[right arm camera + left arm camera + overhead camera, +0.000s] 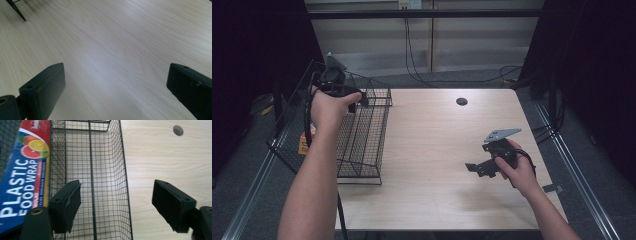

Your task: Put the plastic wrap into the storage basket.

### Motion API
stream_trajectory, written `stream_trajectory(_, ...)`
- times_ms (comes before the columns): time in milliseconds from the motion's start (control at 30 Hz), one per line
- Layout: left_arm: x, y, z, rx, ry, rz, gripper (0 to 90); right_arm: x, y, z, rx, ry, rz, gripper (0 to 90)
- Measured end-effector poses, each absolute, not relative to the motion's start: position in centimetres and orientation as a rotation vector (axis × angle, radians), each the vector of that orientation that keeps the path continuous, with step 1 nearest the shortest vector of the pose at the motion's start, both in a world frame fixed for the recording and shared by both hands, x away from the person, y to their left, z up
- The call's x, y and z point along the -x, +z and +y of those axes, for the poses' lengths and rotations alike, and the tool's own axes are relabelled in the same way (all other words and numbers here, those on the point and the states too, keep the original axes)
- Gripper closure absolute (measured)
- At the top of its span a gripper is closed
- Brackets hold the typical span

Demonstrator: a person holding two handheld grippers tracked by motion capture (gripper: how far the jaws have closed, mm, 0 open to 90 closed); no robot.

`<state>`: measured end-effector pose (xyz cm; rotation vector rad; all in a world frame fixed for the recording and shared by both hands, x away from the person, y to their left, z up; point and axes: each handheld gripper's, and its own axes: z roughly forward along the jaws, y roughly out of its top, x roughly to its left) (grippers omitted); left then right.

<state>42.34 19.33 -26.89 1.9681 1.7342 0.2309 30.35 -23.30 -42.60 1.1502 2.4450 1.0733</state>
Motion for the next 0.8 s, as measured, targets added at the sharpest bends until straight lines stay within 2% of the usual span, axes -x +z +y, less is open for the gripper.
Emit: stream_trajectory(800,-41.7,-29.6,14.1,-2.050,0.115,1.492,16.1,-30.4,-43.0,-23.3,-1.152,1.078,2.449,1.9)
